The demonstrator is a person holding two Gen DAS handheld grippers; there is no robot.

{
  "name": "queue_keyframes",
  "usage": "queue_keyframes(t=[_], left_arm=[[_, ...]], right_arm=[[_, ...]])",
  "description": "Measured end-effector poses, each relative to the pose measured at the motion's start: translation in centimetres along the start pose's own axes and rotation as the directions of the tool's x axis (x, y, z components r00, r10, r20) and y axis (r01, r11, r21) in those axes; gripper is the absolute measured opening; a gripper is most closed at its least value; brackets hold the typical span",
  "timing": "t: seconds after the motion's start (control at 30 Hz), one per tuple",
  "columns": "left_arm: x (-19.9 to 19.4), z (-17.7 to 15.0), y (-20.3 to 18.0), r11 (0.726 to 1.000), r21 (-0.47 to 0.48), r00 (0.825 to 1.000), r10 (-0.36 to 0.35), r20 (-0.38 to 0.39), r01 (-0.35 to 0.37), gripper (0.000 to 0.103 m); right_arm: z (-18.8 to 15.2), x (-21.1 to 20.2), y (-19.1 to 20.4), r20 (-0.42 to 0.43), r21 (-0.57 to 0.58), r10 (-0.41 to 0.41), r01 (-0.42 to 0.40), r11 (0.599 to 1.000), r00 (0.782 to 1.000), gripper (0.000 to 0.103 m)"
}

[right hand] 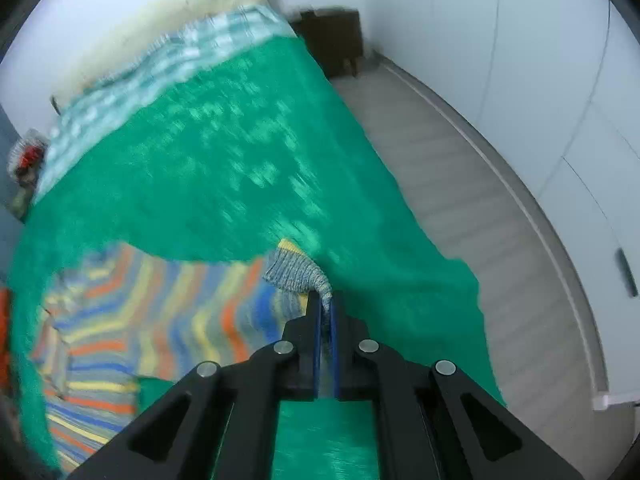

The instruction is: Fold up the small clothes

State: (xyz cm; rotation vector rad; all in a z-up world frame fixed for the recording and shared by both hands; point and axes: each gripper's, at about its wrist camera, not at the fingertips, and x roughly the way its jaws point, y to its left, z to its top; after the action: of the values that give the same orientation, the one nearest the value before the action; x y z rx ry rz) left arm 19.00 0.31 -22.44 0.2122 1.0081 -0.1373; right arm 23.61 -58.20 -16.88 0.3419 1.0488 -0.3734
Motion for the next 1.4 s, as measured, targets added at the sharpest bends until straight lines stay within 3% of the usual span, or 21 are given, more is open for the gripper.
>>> queue_keyframes(t=[0.2,0.3,0.37,0.4,0.43,0.53,0.6,0.7,0.73,0.77,0.8,0.83,0.93,1.03,1.13,1.17,1.27,1.33,1.4], left_arm=[[-1.4,1.3,0.4,0.996,0.069,0.999,0.047,0.008,-0.048,0.096],[-2.9,4.9,0.9,0.986,0.139,0.992,0.084,0.091,-0.096,0.096],[-3.7,8.5,1.2,0.983,0.148,0.982,0.084,0.167,-0.11,0.096],[-3.6,10.3,1.1,0.983,0.15,0.979,0.076,0.189,-0.105,0.097],[-3.1,12.2,0.7,0.983,0.163,0.978,0.056,0.199,-0.089,0.097],[0.1,15.9,-1.6,0.968,0.243,0.983,0.012,0.185,-0.057,0.096],[4.2,17.3,-4.4,0.94,0.34,0.991,-0.006,0.13,-0.039,0.094],[10.4,17.6,-6.8,0.907,0.419,0.999,0.05,0.006,-0.048,0.086],[12.0,17.7,-6.8,0.91,0.411,0.997,0.07,-0.039,-0.048,0.073],[13.9,17.8,-6.2,0.927,0.373,0.993,0.066,-0.101,-0.024,0.052],[14.4,18.0,-5.5,0.946,0.323,0.991,0.024,-0.133,0.021,0.037],[14.5,18.5,-4.5,0.965,0.26,0.989,-0.008,-0.148,0.046,0.002],[12.0,20.3,0.1,0.995,0.067,0.994,-0.061,-0.086,0.067,0.003],[8.5,21.8,8.6,0.987,-0.158,1.0,-0.017,0.009,0.018,0.003],[6.7,21.2,18.4,0.921,-0.37,0.99,0.142,0.017,-0.125,0.003],[6.7,20.6,22.2,0.879,-0.435,0.977,0.211,-0.015,-0.196,0.003],[8.3,18.1,28.8,0.792,-0.528,0.951,0.28,-0.132,-0.307,0.003],[9.9,16.7,30.1,0.779,-0.528,0.941,0.283,-0.188,-0.339,0.003],[11.5,15.8,29.5,0.792,-0.504,0.938,0.269,-0.219,-0.345,0.002]], right_arm=[[-2.0,3.5,0.2,-0.064,-0.058,-0.135,0.131,0.99,0.989,0.003],[-2.5,3.4,-0.4,-0.049,-0.054,-0.154,0.151,0.987,0.987,0.005],[-2.7,2.7,-0.5,-0.041,-0.049,-0.172,0.169,0.984,0.984,0.026],[-3.4,1.8,-0.7,-0.03,-0.048,-0.186,0.184,0.982,0.982,0.053],[-4.1,0.7,-0.8,0.0,-0.045,-0.179,0.179,0.983,0.984,0.06],[-6.7,-2.9,0.0,0.044,-0.049,-0.09,0.093,0.994,0.995,0.06],[-8.8,-5.3,0.7,0.053,-0.042,-0.007,0.01,0.999,0.999,0.061],[-12.7,-8.3,2.3,0.058,-0.057,0.097,-0.094,0.994,0.994,0.061],[-13.6,-9.1,2.8,0.059,-0.064,0.122,-0.118,0.991,0.991,0.061],[-15.3,-10.3,3.3,0.065,-0.069,0.149,-0.145,0.987,0.987,0.061],[-16.5,-11.0,3.5,0.07,-0.067,0.165,-0.16,0.985,0.984,0.061],[-17.9,-11.6,3.9,0.073,-0.065,0.183,-0.179,0.982,0.98,0.061],[-21.3,-12.7,5.2,0.075,-0.069,0.208,-0.203,0.977,0.975,0.06],[-23.7,-13.6,5.8,0.077,-0.05,0.22,-0.217,0.975,0.972,0.061],[-24.6,-14.0,5.9,0.083,-0.025,0.236,-0.235,0.972,0.968,0.061],[-24.8,-14.1,6.0,0.087,-0.024,0.24,-0.239,0.971,0.967,0.061],[-24.8,-13.8,6.9,0.08,-0.024,0.247,-0.246,0.969,0.966,0.061],[-24.7,-13.5,7.5,0.066,-0.027,0.253,-0.252,0.967,0.965,0.061],[-24.8,-13.4,8.4,0.057,-0.039,0.257,-0.255,0.966,0.965,0.061]])
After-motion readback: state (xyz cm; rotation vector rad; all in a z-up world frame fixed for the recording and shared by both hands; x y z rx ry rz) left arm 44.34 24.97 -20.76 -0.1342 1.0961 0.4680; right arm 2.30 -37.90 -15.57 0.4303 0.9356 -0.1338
